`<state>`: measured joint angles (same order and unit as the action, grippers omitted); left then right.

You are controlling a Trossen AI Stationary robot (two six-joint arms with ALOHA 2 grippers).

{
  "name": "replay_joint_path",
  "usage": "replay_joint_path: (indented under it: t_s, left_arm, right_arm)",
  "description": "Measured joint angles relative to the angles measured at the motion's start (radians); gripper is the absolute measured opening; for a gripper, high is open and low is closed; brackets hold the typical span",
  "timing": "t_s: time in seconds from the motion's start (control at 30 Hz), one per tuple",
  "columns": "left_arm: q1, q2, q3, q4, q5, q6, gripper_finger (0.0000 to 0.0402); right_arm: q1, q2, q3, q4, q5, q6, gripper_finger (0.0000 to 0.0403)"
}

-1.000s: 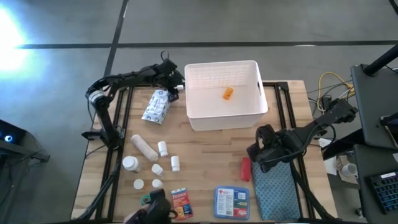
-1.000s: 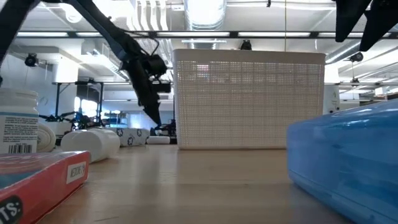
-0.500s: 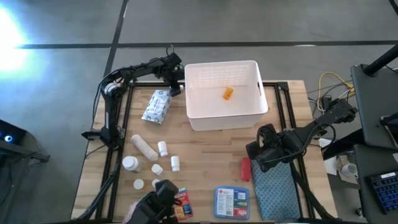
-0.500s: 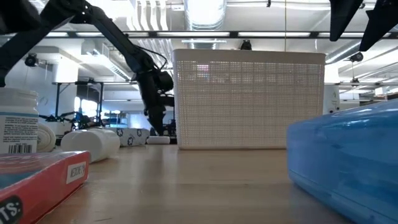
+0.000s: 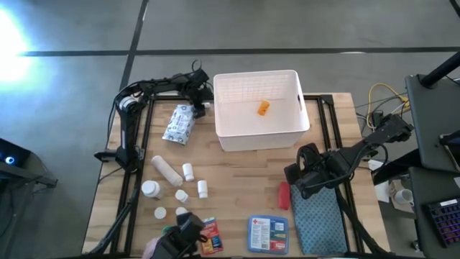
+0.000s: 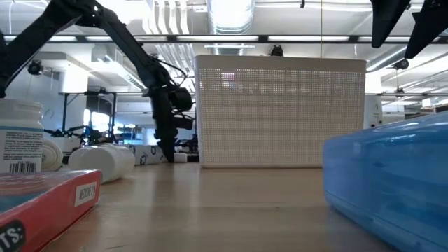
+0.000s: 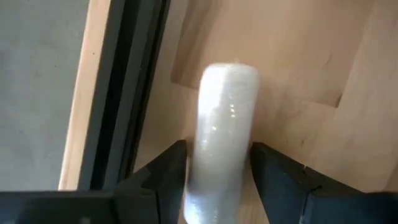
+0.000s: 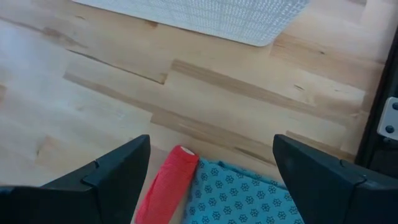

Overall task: Pick & place medical supplies in basket/bin
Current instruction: Put the white rolled gauze into the white bin

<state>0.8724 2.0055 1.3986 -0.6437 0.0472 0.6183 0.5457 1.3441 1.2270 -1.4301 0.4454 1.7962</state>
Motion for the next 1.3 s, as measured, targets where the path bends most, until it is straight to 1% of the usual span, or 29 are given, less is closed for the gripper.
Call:
replay_joint_path:
  t_s: [0.1,0.27,0.33,0.47,0.53,0.6,0.7,0.77,0.8,0.87,0.97,1.03,1.1,1.17,1.23,1.3]
  left_arm:
    - [-0.001,0.002,0.014,0.001,-0.004,-0.001,0.0126]
    - [-0.001,0.002,0.022,0.01,-0.005,-0.002,0.0054]
    - [-0.001,0.001,0.022,-0.01,-0.004,-0.012,0.0029]
    - [-0.011,-0.06,0.021,-0.106,-0.005,-0.092,0.0025]
    - [-0.024,-0.131,0.019,-0.137,0.001,-0.156,0.0025]
    - [-0.049,-0.229,0.008,-0.146,0.003,-0.218,0.0028]
    - [-0.095,-0.407,-0.008,-0.152,0.004,-0.314,0.0031]
    - [-0.132,-0.526,-0.01,-0.133,0.01,-0.386,0.0031]
    - [-0.151,-0.581,-0.012,-0.112,0.032,-0.411,0.0031]
    - [-0.194,-0.682,-0.016,-0.038,0.115,-0.447,0.0031]
    - [-0.271,-0.783,-0.036,0.199,0.25,-0.555,0.0031]
    - [-0.317,-0.8,-0.059,0.378,0.31,-0.635,0.0031]
    - [-0.356,-0.775,-0.077,0.481,0.328,-0.685,0.0033]
    - [-0.382,-0.725,-0.083,0.515,0.312,-0.692,0.004]
    - [-0.402,-0.656,-0.079,0.515,0.248,-0.703,0.0054]
    - [-0.421,-0.574,-0.063,0.485,0.202,-0.728,0.0077]
  right_arm:
    - [0.0,0.0,0.0,0.0,0.0,0.002,0.0327]
    - [0.0,0.0,0.0,0.001,0.0,0.003,0.0327]
    - [0.0,0.0,0.0,0.002,0.0,0.002,0.0327]
    - [0.0,0.0,0.0,0.001,0.0,-0.015,0.0327]
    - [0.0,0.0,0.001,-0.001,0.0,-0.03,0.0327]
    - [0.0,0.0,0.001,-0.003,0.0,-0.049,0.0327]
    - [0.0,-0.003,0.001,-0.006,0.013,-0.08,0.0327]
    - [-0.001,-0.008,0.001,-0.007,0.049,-0.095,0.0327]
    - [-0.001,-0.012,0.001,-0.009,0.07,-0.1,0.0327]
    - [-0.001,-0.019,0.001,-0.012,0.114,-0.109,0.0327]
    - [-0.004,-0.028,0.001,-0.013,0.164,-0.128,0.0327]
    - [-0.01,-0.034,0.001,-0.014,0.175,-0.144,0.0327]
    - [-0.017,-0.038,0.001,-0.015,0.18,-0.164,0.0327]
    - [-0.017,-0.04,0.001,-0.015,0.18,-0.18,0.0327]
    - [-0.017,-0.04,0.001,-0.014,0.177,-0.182,0.0327]
    - [-0.016,-0.04,0.002,-0.013,0.14,-0.182,0.0327]
